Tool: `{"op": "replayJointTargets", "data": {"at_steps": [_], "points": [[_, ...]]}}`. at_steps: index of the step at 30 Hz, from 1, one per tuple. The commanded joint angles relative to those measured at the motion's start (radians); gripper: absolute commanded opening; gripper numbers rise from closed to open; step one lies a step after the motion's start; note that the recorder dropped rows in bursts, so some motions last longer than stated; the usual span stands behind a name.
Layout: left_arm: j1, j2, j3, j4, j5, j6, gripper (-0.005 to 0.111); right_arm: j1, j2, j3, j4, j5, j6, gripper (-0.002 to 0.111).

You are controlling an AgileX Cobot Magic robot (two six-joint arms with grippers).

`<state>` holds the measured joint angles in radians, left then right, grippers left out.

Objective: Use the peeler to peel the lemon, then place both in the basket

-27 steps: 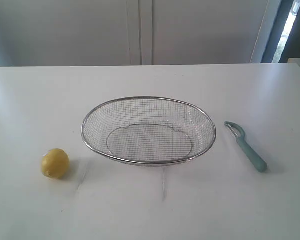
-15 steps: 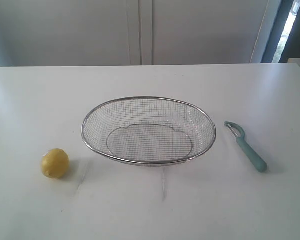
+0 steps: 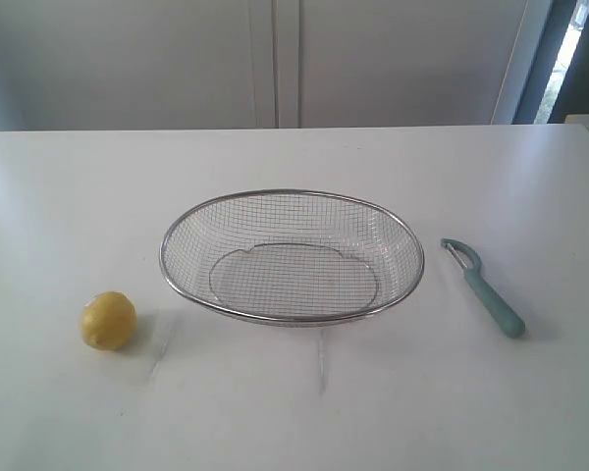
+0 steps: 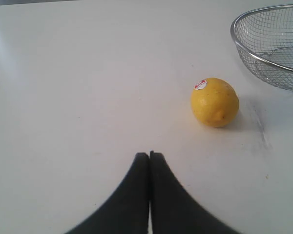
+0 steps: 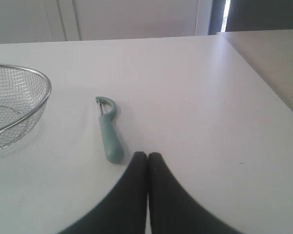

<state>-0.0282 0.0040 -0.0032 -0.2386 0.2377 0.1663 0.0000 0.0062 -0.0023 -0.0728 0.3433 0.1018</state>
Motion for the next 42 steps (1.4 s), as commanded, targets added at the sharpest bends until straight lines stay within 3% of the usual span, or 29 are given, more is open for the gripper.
{"op": "replayJointTargets", "data": {"at_steps": [1, 11, 24, 34, 42], "points": [[-0.007, -0.004, 0.003, -0.008, -0.002, -0.006, 0.000, 0.000, -0.006, 0.002, -0.008, -0.003, -0.011, 0.000], [-0.007, -0.004, 0.003, -0.008, -0.002, -0.006, 0.000, 0.000, -0.006, 0.002, -0.012, -0.086, -0.013, 0.000], [-0.007, -0.004, 0.003, -0.008, -0.002, -0.006, 0.000, 0.000, -0.006, 0.002, -0.010, -0.623, -0.026, 0.000], [-0.007, -0.004, 0.003, -0.008, -0.002, -0.006, 0.000, 0.000, -0.006, 0.002, -0.008, -0.811, -0.011, 0.000], [-0.007, -0.004, 0.003, -0.008, -0.002, -0.006, 0.000, 0.000, -0.006, 0.002, 0.003, -1.102, -0.015, 0.000]]}}
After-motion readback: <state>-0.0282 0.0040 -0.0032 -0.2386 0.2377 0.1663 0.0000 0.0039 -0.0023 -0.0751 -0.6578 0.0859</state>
